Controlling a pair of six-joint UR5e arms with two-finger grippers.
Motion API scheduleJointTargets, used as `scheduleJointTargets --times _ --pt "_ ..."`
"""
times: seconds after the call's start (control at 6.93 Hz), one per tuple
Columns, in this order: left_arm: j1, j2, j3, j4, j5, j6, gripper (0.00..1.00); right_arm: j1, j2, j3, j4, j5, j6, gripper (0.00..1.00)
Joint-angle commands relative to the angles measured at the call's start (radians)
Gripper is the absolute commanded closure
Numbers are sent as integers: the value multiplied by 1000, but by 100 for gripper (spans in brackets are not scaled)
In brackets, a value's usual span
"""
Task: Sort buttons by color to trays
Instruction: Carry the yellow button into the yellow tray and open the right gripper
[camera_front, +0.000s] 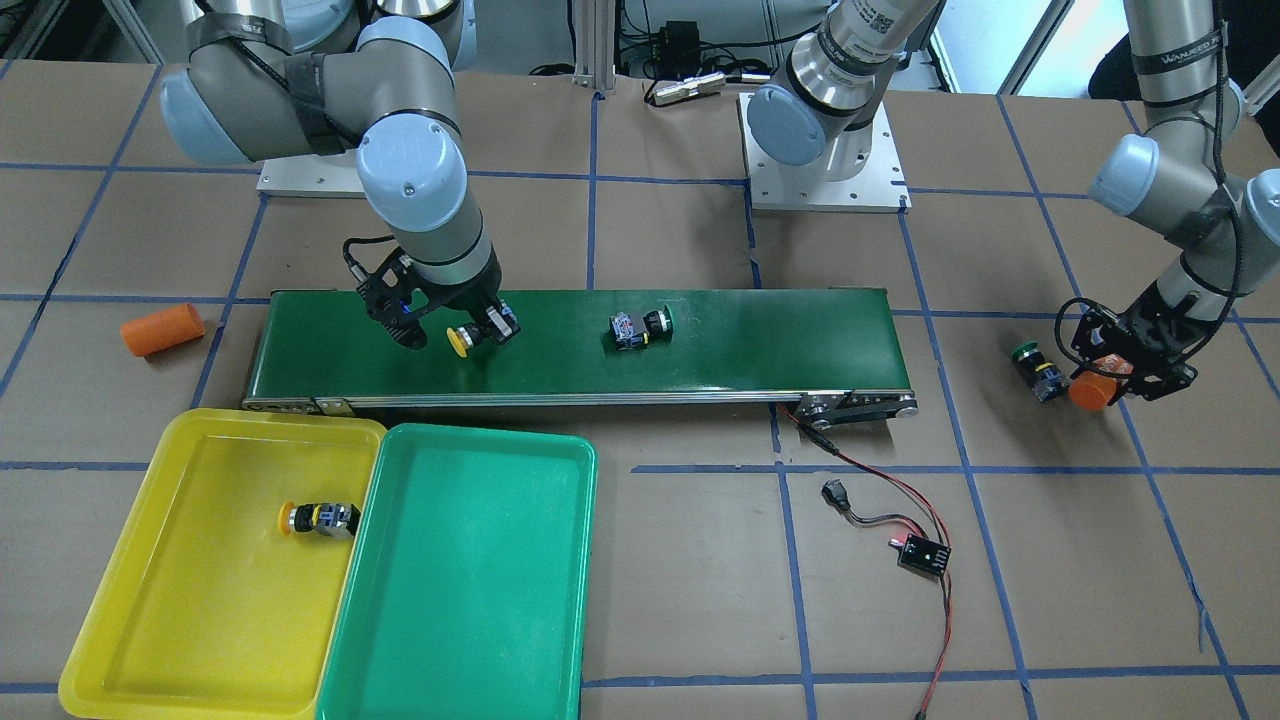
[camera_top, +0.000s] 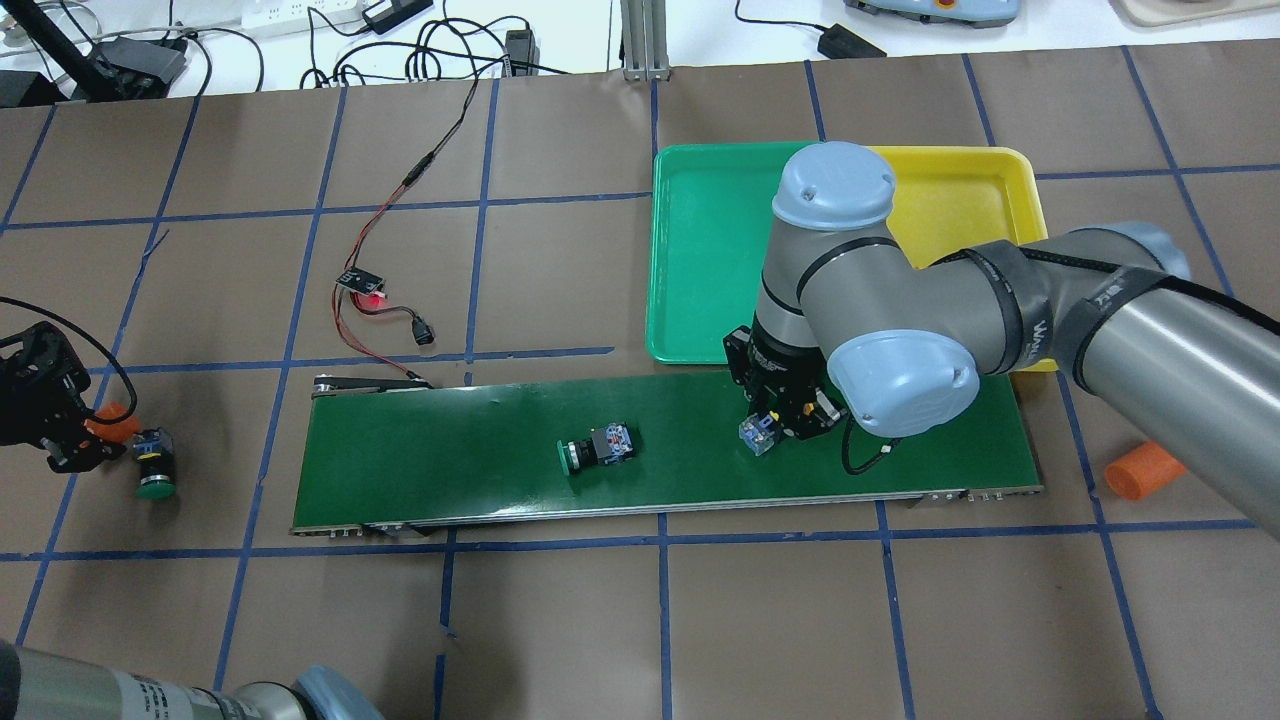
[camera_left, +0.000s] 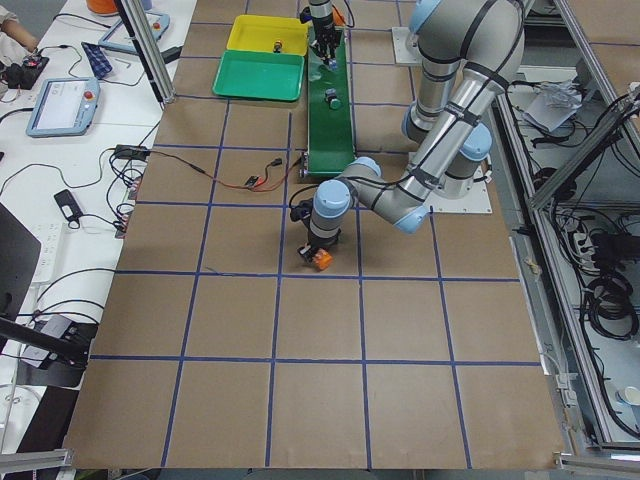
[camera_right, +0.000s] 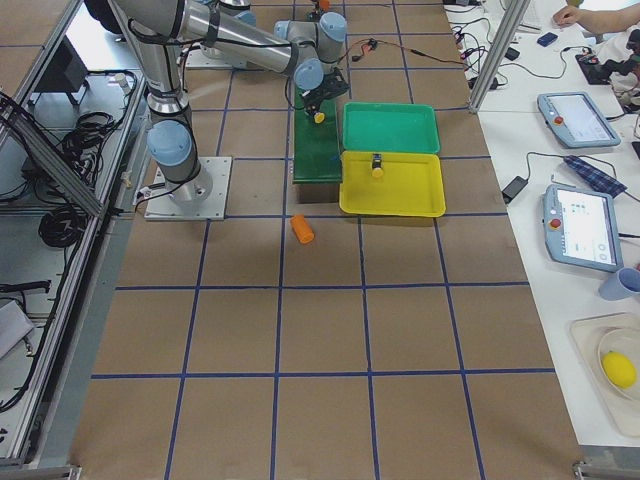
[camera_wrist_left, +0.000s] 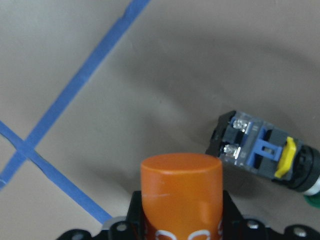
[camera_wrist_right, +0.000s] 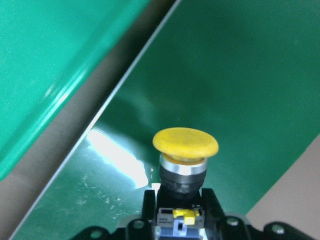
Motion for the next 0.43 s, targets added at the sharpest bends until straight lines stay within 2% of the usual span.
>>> scheduleJointTargets --times 0.0,0.14,0.29 --pt "-144 69 95 -252 17 2 85 -41 3 -122 43 -107 -150 100" --pt "-242 92 113 -318 31 5 85 -125 15 -150 35 -104 -244 100" --pt "-364 110 111 -321 73 5 87 -217 54 -176 20 -99 -341 100"
